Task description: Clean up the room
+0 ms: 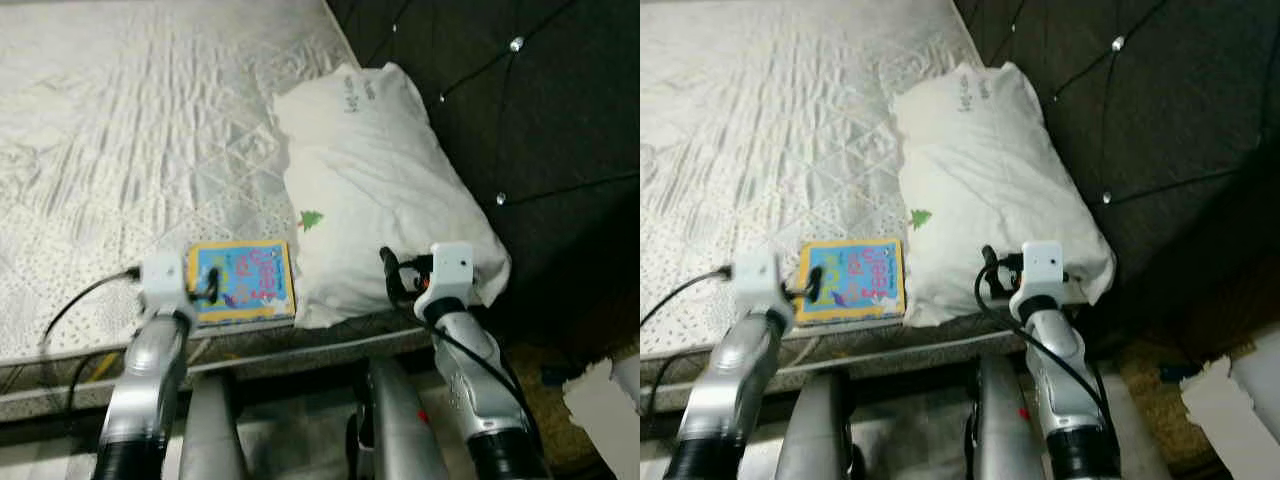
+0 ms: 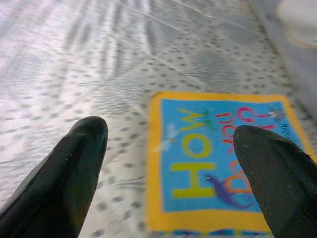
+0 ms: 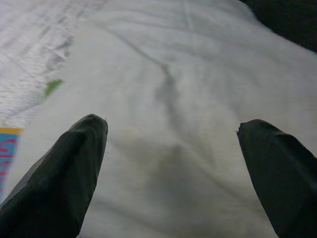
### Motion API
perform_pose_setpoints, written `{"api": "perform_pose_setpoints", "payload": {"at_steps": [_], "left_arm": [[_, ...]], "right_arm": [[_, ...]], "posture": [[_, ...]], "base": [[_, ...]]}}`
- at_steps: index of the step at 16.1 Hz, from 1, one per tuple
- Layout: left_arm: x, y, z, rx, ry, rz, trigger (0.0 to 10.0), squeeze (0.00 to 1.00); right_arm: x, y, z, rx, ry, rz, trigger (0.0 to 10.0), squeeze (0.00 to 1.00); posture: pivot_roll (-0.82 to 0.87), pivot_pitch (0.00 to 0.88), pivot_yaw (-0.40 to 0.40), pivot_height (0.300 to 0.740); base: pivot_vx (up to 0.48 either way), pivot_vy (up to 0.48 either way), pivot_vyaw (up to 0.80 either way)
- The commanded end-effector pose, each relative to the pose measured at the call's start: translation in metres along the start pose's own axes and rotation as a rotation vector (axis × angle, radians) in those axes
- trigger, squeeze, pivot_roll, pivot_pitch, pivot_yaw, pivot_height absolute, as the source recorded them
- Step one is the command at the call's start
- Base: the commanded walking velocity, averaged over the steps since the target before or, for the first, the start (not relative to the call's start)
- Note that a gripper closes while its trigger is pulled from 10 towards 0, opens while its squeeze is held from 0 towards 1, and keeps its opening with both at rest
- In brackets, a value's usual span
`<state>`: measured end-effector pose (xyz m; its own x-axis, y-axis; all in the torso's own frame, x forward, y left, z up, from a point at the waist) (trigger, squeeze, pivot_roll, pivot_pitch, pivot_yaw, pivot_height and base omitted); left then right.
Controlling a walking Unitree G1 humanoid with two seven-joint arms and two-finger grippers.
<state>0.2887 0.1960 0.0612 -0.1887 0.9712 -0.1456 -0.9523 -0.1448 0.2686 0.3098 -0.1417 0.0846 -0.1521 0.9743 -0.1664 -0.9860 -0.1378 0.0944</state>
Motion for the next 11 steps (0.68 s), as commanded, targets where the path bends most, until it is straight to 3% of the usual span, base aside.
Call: {"api": "perform_pose_setpoints", "payload": {"at_steps": [1,3,4,5,6,11], "left_arm": [[-0.006,0.005,0.014,-0.085,-0.037,0.0,10.0,1.0],[-0.011,0.014,0.023,-0.189,-0.146,-0.003,10.0,1.0],[-0.019,0.017,0.03,-0.267,-0.262,-0.018,10.0,0.0],[-0.027,0.018,0.037,-0.307,-0.299,-0.016,10.0,0.0],[-0.04,0.021,0.047,-0.361,-0.228,-0.137,10.0,0.0],[-0.061,0.014,0.056,-0.4,-0.184,-0.213,10.0,0.0]], "right_arm": [[0.004,-0.002,0.001,-0.01,-0.028,0.024,10.0,0.0],[0.012,-0.004,0.004,-0.026,-0.049,0.051,10.0,0.0],[0.015,-0.007,0.006,-0.037,-0.056,0.057,10.0,0.0],[0.014,-0.011,0.009,-0.047,-0.074,0.051,10.0,0.0],[0.014,-0.013,0.014,-0.068,-0.09,0.053,10.0,0.0],[0.023,-0.026,0.039,-0.171,-0.128,0.087,10.0,0.0]], "posture": [[0.07,0.056,-0.013,0.575],[0.08,0.047,-0.012,0.575],[0.08,0.038,-0.011,0.575],[0.09,0.026,-0.009,0.575],[0.09,0.018,-0.008,0.575],[0.08,0.0,-0.006,0.585]], "base": [[0.0,0.0,0.0],[0.0,0.0,0.0],[0.0,0.0,0.0],[0.0,0.0,0.0],[0.0,0.0,0.0],[0.0,0.0,0.0]]}}
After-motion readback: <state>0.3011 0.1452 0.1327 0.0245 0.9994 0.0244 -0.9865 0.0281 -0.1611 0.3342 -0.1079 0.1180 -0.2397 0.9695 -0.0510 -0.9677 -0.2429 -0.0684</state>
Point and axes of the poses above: a point about 5 cm out from each wrist's last joint towards the gripper, its own y axis pointing back from the gripper into the wrist, its own z axis along the axis of the wrist's last joint, x = y × z, the point moved 2 cm from there along -y, pointing out of the wrist towards the gripper, and after that the axes turned 12 degrees about y, right-handed, at the moved point
